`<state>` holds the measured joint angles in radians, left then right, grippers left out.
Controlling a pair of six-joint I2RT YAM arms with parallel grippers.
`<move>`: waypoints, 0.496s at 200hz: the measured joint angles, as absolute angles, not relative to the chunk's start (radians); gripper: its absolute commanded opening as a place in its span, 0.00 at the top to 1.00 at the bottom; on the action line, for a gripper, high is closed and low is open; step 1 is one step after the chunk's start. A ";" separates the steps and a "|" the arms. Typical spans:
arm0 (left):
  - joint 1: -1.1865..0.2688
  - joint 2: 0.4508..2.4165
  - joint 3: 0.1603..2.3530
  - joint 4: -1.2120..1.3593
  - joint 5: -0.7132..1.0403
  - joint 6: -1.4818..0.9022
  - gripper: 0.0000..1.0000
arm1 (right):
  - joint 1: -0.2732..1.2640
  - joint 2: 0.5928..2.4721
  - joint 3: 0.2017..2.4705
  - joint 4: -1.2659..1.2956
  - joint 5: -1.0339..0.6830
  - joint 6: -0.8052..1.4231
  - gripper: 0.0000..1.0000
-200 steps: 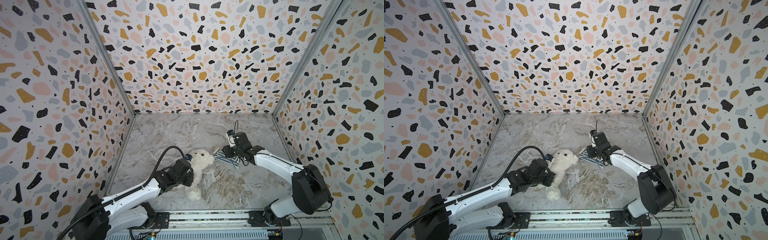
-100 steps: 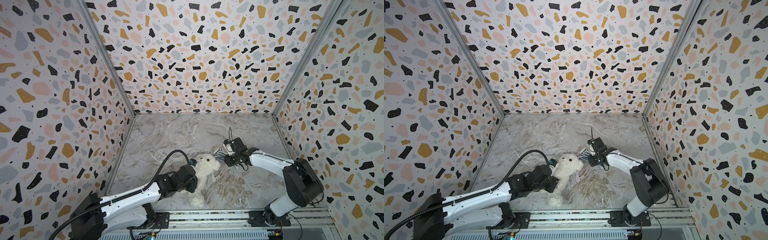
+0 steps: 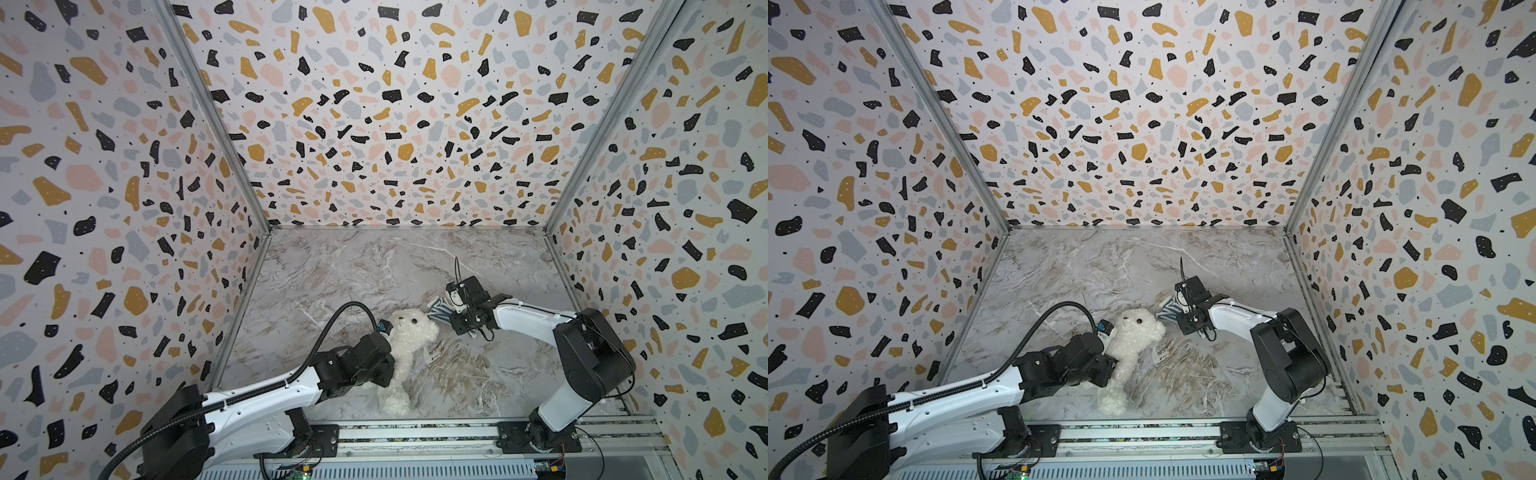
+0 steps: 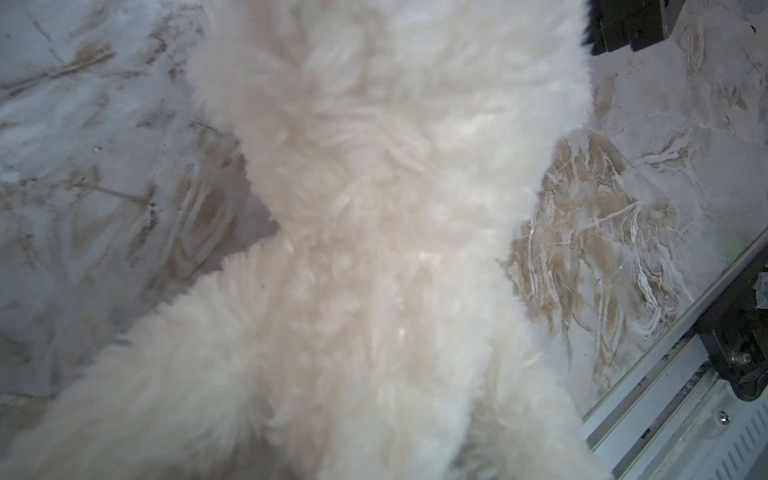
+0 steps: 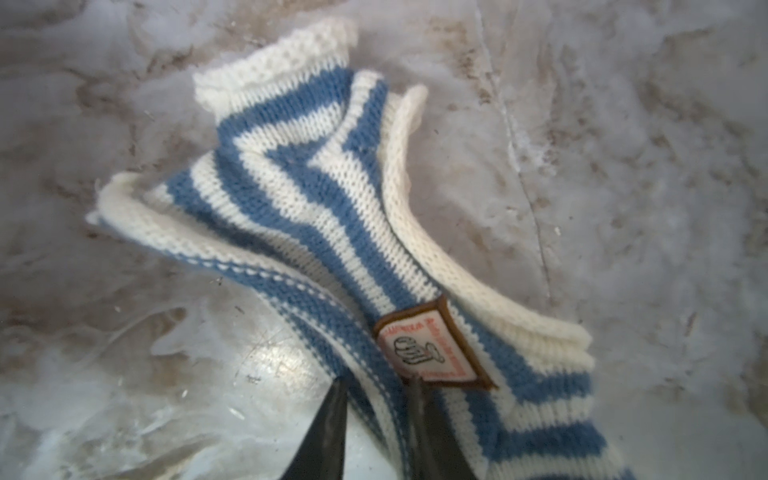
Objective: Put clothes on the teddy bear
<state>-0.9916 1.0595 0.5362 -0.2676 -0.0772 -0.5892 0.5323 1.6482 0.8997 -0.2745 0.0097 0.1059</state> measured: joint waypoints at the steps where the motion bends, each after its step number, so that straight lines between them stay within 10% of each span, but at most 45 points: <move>1: -0.992 1.059 0.536 -0.268 -0.078 -0.589 0.87 | 0.532 1.648 0.900 -0.274 0.012 0.106 0.81; 99: -0.992 1.062 0.534 -0.266 -0.092 -0.575 0.93 | 0.545 1.592 0.899 -0.262 0.015 0.120 1.00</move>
<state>-0.9916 1.0622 0.5343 -0.2657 -0.0917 -0.5755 0.5446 1.5925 0.8993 -0.2623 0.0151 0.1196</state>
